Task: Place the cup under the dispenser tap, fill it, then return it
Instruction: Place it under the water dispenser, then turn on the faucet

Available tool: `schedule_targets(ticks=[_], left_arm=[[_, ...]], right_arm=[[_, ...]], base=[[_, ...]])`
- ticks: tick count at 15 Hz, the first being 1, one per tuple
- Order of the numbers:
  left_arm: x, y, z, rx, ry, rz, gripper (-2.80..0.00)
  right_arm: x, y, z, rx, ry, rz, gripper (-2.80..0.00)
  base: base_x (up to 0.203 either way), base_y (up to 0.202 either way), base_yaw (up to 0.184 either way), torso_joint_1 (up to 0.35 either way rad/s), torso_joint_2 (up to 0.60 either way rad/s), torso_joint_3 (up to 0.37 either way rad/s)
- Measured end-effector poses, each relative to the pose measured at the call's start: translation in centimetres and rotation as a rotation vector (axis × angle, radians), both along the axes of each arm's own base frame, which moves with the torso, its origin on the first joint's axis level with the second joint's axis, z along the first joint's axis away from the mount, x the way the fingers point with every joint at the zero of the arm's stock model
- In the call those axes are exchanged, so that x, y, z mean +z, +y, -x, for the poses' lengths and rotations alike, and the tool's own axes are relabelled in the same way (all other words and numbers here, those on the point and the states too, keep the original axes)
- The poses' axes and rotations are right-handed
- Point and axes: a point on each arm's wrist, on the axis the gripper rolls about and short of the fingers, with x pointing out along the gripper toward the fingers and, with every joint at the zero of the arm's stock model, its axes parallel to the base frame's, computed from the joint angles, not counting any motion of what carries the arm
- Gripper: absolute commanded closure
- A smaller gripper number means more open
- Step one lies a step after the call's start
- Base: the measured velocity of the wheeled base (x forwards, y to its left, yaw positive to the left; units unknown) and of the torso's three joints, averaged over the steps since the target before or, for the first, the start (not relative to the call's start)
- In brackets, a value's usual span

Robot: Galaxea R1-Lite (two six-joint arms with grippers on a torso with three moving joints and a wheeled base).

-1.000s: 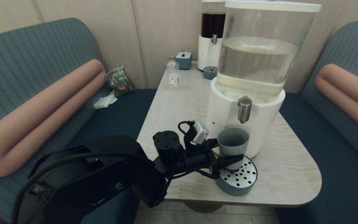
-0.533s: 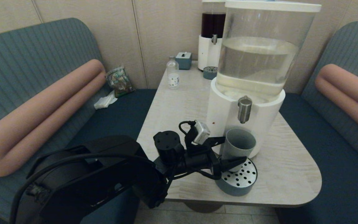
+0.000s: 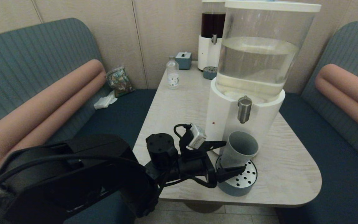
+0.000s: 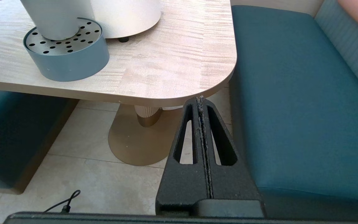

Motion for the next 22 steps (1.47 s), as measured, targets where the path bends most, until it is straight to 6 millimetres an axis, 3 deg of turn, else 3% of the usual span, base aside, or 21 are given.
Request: schedule_targets(ticks=[5, 9, 10, 15, 18, 20, 22], left_arm=[[2.3, 3.7, 4.0, 0.008, 0.043, -0.038, -2.80], [7.1, 8.8, 7.1, 0.101, -0.009, 0.023, -2.80], [8.5, 10.2, 7.8, 0.154, -0.030, 0.056, 0.00], [15.7, 17.8, 11.7, 0.534, -0.147, 0.318, 0.00], [18.7, 23.1, 14.1, 0.788, -0.293, 0.428, 0.00], [20.3, 25.4, 17.4, 0.886, -0.404, 0.486, 0.00], [21.2, 26.2, 21.2, 0.936, -0.481, 0.533, 0.00]], right_arm=[[0.0, 0.0, 0.0, 0.000, 0.000, 0.000, 0.00], [0.0, 0.0, 0.0, 0.000, 0.000, 0.000, 0.00], [0.0, 0.0, 0.0, 0.000, 0.000, 0.000, 0.00], [0.0, 0.0, 0.0, 0.000, 0.000, 0.000, 0.00], [0.0, 0.0, 0.0, 0.000, 0.000, 0.000, 0.00], [0.0, 0.0, 0.0, 0.000, 0.000, 0.000, 0.00], [0.0, 0.0, 0.0, 0.000, 0.000, 0.000, 0.00]], base=[[0.000, 0.000, 0.000, 0.000, 0.00, 0.000], [0.000, 0.000, 0.000, 0.000, 0.00, 0.000], [0.000, 0.000, 0.000, 0.000, 0.00, 0.000], [0.000, 0.000, 0.000, 0.000, 0.00, 0.000], [0.000, 0.000, 0.000, 0.000, 0.00, 0.000], [0.000, 0.000, 0.000, 0.000, 0.00, 0.000], [0.000, 0.000, 0.000, 0.000, 0.00, 0.000]])
